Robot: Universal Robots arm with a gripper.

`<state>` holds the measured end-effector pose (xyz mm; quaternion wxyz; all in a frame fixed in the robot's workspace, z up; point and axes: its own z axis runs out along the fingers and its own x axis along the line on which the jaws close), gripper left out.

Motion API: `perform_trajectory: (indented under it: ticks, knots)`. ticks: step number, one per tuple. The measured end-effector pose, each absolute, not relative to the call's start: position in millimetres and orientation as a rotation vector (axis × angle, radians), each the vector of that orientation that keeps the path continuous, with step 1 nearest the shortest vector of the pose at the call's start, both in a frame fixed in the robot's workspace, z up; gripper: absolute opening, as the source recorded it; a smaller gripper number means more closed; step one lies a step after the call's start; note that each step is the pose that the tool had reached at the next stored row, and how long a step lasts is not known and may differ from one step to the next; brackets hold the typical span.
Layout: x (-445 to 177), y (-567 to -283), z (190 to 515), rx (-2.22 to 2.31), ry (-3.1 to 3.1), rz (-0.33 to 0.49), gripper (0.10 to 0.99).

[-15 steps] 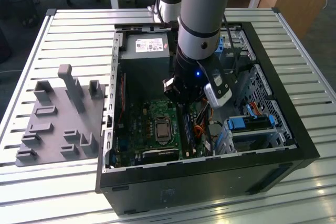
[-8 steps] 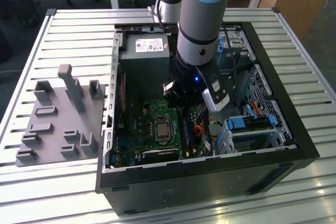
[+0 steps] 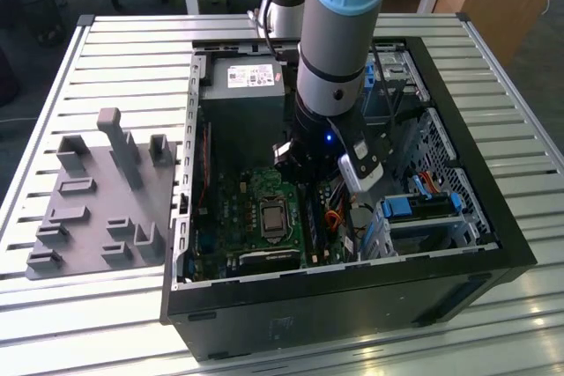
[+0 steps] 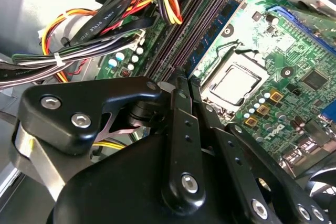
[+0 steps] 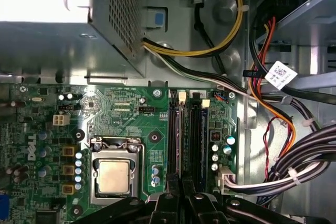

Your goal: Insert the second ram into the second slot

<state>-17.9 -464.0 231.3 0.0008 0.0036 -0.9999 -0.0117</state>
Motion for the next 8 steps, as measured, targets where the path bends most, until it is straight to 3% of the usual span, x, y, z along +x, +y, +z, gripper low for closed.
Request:
perform_trajectory:
  ticks: [8]
  knots:
    - [-17.1, -463.9, 227.7, -0.016, -3.14, -0.038, 0.137]
